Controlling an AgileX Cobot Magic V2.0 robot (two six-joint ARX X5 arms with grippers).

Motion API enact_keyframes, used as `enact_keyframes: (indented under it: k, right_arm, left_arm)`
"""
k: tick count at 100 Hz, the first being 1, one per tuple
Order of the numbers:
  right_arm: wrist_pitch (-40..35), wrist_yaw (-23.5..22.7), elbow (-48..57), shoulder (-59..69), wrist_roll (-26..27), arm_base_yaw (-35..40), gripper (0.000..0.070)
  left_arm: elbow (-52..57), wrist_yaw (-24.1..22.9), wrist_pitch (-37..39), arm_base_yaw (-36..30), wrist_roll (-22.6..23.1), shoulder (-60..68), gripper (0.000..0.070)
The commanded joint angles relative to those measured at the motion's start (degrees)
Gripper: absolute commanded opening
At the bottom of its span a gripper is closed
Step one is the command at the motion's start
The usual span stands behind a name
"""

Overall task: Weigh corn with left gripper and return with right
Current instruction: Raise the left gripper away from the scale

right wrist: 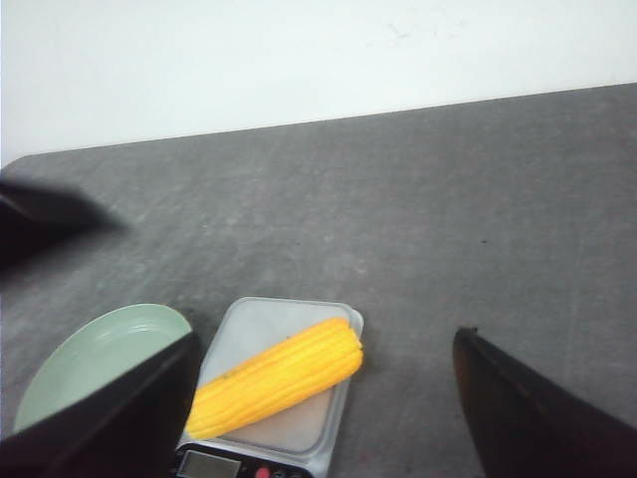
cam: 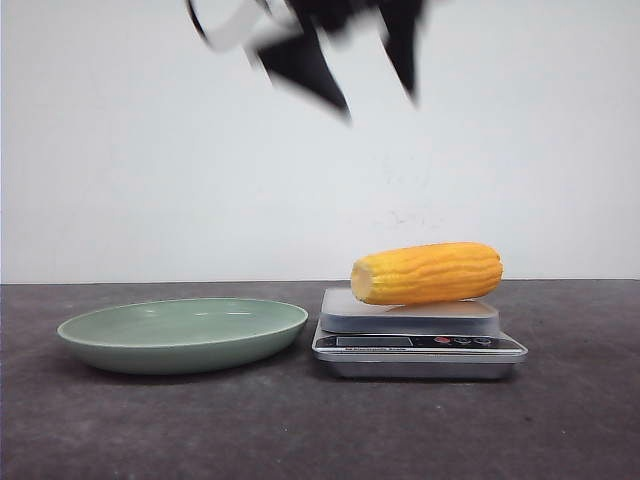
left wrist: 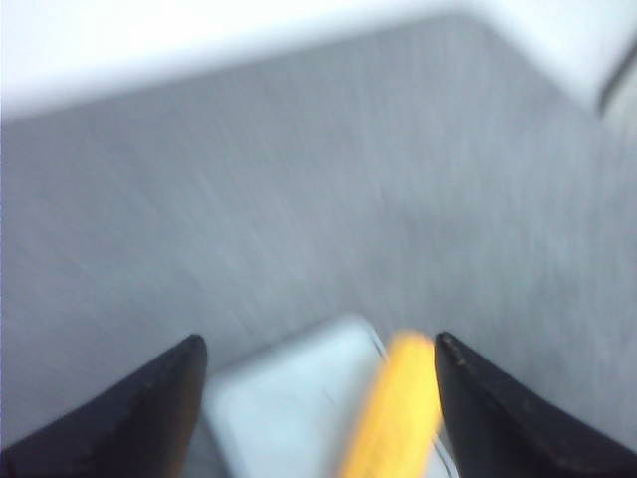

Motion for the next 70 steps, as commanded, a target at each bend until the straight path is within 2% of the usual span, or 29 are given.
enact_keyframes:
  k: [1,20,28,37,42,57,70]
  right_arm:
    - [0.33,-0.68,1.16,0.55,-0.39,0.22,0.0511]
    - [0.2,-1.57,1.16,1.95,-0.44,1.68,0.051]
    - [0.22,-1.55,1.18,2.97,-0.44,3.06,0.051]
    - [0.55,-1.51,1.18,4.61,-0.44,4.87,0.051]
    - [0.85,-1.31,1.18,5.73,-0.44,5.88,0.051]
    - [2.51,-0.92,1.18,9.42,-0.17,8.98,0.051]
    - [5.05,1.46,1.18,13.57,0.98,12.7,0.051]
  left_arm:
    - [1.46,-1.22,-1.7,0.83,3.06,-4.72,0.0441]
    - [1.46,-2.36,-12.04,4.9,4.0,-20.39,0.0435]
    - [1.46,-7.63,-16.55,5.01,6.05,-26.29,0.0434]
    - [1.46,-13.42,-21.31,4.96,6.29,-31.78,0.0434]
    - [1.46,-14.78,-24.17,4.96,5.29,-34.45,0.0434]
    - [1.46,-14.91,-31.58,4.96,0.57,-41.24,0.0435]
    - [1.44,-14.93,-35.71,4.96,-2.27,-46.18,0.0434]
